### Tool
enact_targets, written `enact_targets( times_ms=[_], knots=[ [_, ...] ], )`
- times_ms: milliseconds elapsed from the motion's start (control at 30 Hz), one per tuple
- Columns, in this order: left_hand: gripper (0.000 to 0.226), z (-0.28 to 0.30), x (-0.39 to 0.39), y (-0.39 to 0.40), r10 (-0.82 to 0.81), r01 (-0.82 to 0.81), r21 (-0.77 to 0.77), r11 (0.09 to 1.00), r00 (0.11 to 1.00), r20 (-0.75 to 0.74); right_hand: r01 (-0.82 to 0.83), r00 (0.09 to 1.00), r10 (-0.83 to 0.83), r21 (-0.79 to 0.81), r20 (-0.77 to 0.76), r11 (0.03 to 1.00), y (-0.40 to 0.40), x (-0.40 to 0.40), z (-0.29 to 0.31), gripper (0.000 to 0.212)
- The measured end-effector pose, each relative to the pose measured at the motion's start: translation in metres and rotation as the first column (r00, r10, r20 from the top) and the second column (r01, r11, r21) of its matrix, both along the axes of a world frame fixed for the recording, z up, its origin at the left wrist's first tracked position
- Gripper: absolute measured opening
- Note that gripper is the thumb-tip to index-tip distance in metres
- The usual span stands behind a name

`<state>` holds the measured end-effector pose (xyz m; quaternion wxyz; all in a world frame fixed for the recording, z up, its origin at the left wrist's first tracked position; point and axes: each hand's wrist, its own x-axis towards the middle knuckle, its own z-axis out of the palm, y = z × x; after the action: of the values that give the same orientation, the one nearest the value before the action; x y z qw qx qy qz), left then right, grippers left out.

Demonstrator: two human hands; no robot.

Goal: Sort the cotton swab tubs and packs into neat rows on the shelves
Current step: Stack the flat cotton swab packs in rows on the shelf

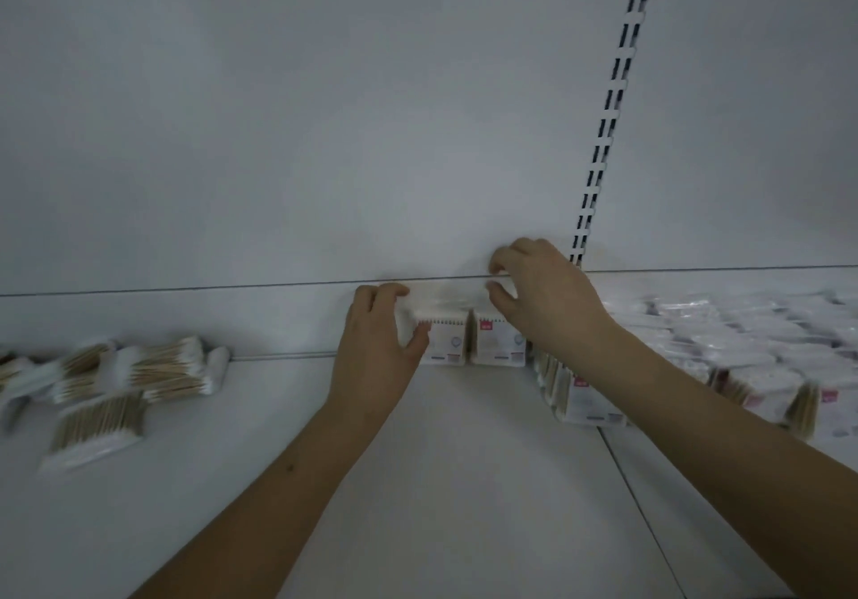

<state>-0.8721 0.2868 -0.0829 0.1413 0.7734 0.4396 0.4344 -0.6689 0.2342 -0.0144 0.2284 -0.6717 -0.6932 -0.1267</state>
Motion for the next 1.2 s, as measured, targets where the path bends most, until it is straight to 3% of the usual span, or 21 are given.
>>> enact_targets(
  times_ms=[167, 267, 400, 600, 700, 800, 900, 1033, 1200],
  knots=[
    [0.035, -0.005, -0.057, -0.029, 0.059, -0.059, -0.049, 0.997, 0.998, 0.003, -0.170, 0.964, 0.217, 0.269, -0.155, 0.948, 0.017, -0.061, 0.018, 0.029],
    [0.025, -0.012, -0.103, -0.044, 0.135, -0.136, -0.067, 0.988, 0.991, -0.017, -0.260, 0.903, 0.346, 0.316, -0.256, 0.913, 0.035, -0.114, 0.022, 0.032],
    [0.018, -0.016, -0.174, -0.057, 0.286, -0.287, -0.107, 0.952, 0.958, -0.026, -0.381, 0.835, 0.480, 0.344, -0.270, 0.858, 0.059, -0.191, 0.014, 0.034],
    [0.050, -0.022, -0.254, -0.046, 0.606, -0.609, -0.069, 0.790, 0.793, -0.051, -0.521, 0.799, 0.547, 0.166, -0.250, 0.837, 0.087, -0.282, -0.016, 0.046],
    [0.076, -0.029, -0.263, -0.036, 0.585, -0.592, -0.160, 0.790, 0.806, -0.093, -0.595, 0.777, 0.567, -0.026, -0.274, 0.803, 0.096, -0.308, -0.036, 0.062],
    [0.095, -0.041, -0.263, -0.033, 0.543, -0.567, -0.202, 0.799, 0.823, -0.165, -0.631, 0.762, 0.586, -0.112, -0.277, 0.768, 0.100, -0.319, -0.055, 0.073],
    [0.082, -0.047, -0.266, -0.028, 0.542, -0.576, -0.173, 0.799, 0.814, -0.209, -0.638, 0.756, 0.581, -0.144, -0.301, 0.756, 0.104, -0.324, -0.072, 0.075],
    [0.051, -0.045, -0.268, -0.025, 0.511, -0.550, -0.134, 0.824, 0.825, -0.241, -0.575, 0.766, 0.531, -0.018, -0.362, 0.818, 0.110, -0.323, -0.096, 0.048],
    [0.032, -0.039, -0.272, -0.031, 0.506, -0.498, -0.169, 0.851, 0.862, 0.007, -0.548, 0.745, 0.518, 0.058, -0.422, 0.835, 0.108, -0.318, -0.098, 0.043]
  ],
)
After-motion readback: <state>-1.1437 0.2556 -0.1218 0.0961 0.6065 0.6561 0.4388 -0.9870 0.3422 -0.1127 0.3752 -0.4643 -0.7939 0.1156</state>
